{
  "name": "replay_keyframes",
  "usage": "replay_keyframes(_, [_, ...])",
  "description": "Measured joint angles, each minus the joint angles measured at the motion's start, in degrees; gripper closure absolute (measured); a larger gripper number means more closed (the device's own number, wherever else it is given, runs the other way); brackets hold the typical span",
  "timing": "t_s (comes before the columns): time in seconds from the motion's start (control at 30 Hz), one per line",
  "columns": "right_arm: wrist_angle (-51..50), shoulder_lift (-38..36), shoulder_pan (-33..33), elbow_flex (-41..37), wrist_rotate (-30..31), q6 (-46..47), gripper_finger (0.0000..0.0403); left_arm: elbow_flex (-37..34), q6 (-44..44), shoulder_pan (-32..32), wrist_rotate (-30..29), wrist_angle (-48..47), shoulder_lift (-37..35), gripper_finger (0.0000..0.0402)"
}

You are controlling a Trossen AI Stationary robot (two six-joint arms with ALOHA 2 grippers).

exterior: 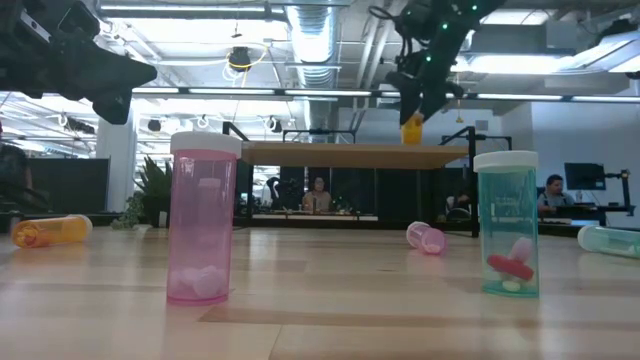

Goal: Pick and place medicine bottles onto shelf by color
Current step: Put the top large orange pill bottle on the shelf

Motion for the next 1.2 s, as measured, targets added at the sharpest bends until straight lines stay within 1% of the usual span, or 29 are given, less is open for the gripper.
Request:
replay_keyframes(0.27, [0.44, 2.52, 0.09, -0.02, -0.13, -0.13, 0.0177, 0.00, 0.00, 0.00, 0.00, 0.00, -0.01, 0.0401])
replay_keyframes(0.63, [-0.15, 2.62, 0.09, -0.02, -0.76, -0.11, 0.0174, 0.00, 0.00, -0.02, 0.00, 0.00, 0.01, 0.0401])
replay_keyframes(1.2, [-1.27, 2.62, 0.11, -0.02, -1.49, 0.46, 0.0152, 0.00, -0.01, -0.01, 0.00, 0.00, 0.00, 0.0401])
